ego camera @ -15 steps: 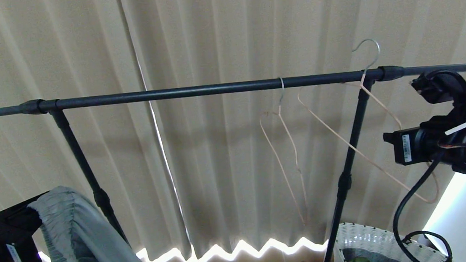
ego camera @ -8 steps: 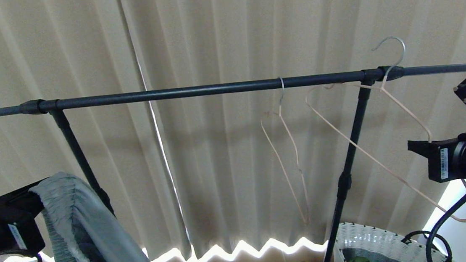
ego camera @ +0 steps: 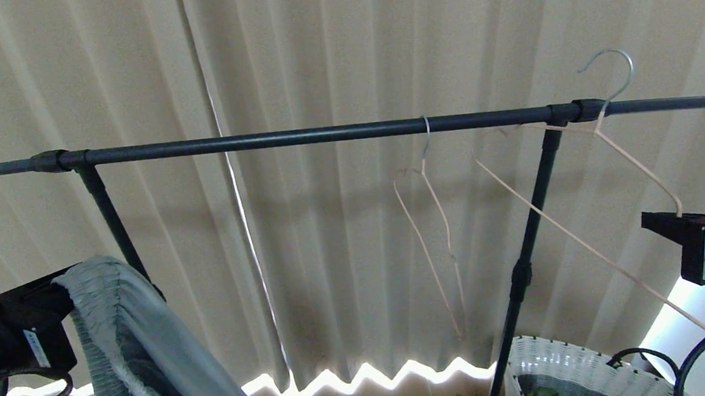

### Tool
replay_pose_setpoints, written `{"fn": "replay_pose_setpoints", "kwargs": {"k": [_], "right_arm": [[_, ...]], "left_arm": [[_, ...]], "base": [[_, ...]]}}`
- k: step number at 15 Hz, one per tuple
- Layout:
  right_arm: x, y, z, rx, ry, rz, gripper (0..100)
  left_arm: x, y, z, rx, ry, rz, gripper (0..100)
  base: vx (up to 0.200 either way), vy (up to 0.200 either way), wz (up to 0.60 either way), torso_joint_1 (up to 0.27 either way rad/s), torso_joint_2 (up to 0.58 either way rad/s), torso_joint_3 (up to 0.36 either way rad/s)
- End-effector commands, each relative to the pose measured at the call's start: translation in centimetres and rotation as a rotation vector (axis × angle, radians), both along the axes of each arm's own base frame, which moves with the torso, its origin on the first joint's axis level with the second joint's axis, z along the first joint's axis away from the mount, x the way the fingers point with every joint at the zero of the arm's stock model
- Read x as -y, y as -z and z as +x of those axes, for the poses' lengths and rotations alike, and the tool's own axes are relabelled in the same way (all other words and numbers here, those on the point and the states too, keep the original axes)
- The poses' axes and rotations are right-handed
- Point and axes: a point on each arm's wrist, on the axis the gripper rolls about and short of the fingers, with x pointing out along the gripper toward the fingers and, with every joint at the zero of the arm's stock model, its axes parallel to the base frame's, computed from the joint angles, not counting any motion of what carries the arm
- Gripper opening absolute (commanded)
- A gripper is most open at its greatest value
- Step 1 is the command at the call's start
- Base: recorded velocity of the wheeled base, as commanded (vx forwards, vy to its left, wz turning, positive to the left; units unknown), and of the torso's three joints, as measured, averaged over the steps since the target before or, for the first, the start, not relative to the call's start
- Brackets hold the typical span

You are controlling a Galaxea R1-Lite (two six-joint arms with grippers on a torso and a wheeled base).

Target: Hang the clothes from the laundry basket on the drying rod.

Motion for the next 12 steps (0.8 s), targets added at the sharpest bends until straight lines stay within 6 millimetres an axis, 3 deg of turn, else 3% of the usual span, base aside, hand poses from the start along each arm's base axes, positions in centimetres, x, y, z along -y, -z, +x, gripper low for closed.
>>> {"fn": "replay_pose_setpoints", "kwargs": {"k": [1, 8, 12], "right_arm": [[0.18, 0.06, -0.56, 0.011, -0.002, 0.001, 0], [0.17, 0.33, -0.61, 0.0, -0.016, 0.003, 0], [0.11, 0.33, -0.57, -0.001, -0.034, 0.01, 0]], "left_arm": [[0.02, 0.08, 0.11, -0.005, 0.001, 0.002, 0], [0.03, 0.3, 0.21, -0.015, 0.0, 0.009, 0], [0.04, 0.36, 0.23, -0.018, 0.0, 0.01, 0]], "base": [[-0.2, 0.0, 0.0, 0.017, 0.0, -0.007], [-0.2, 0.0, 0.0, 0.0, 0.0, 0.006], [0.0, 0.0, 0.0, 0.0, 0.0, 0.0]]}}
